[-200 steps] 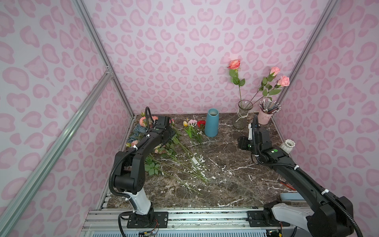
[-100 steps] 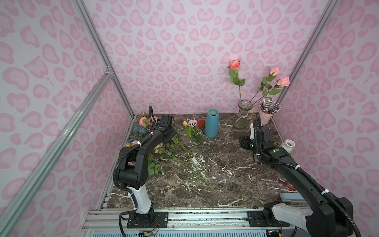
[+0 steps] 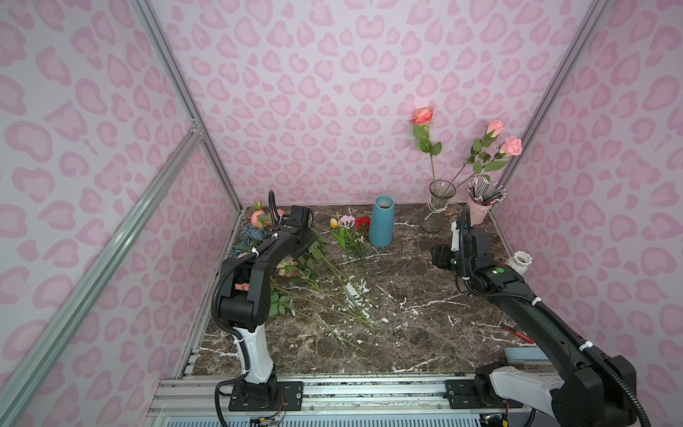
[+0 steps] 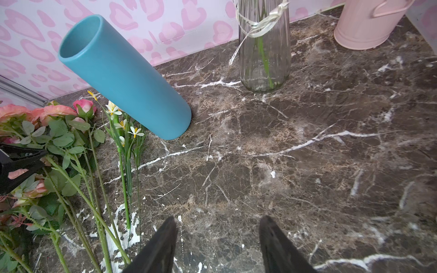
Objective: Place the pink flowers into the vase
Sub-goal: Pick up the flower at the center of the board.
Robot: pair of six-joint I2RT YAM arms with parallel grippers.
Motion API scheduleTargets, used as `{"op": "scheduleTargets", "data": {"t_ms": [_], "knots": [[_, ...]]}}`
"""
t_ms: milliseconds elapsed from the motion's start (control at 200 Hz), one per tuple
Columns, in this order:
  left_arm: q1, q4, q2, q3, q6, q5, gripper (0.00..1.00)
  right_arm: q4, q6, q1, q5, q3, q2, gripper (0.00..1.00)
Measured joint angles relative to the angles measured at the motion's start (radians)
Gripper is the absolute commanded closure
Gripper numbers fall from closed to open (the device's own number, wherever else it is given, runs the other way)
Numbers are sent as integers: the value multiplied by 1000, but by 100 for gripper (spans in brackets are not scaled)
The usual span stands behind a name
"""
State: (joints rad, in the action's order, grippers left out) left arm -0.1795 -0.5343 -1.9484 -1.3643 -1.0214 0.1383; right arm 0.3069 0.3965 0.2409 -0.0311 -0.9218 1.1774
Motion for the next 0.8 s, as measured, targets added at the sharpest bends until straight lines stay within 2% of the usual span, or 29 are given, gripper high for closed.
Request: {"op": "scheduleTargets", "data": {"t_ms": [460, 615, 800], "knots": [[1, 7, -37, -18, 0, 5, 96, 0, 0, -4, 0, 1, 0, 40], [1, 7, -24, -11, -4, 10, 96, 0, 0, -3, 3, 1, 0, 40], [-18, 5, 58, 0, -5, 27, 96, 0, 0, -3, 8, 1, -2, 40]]}}
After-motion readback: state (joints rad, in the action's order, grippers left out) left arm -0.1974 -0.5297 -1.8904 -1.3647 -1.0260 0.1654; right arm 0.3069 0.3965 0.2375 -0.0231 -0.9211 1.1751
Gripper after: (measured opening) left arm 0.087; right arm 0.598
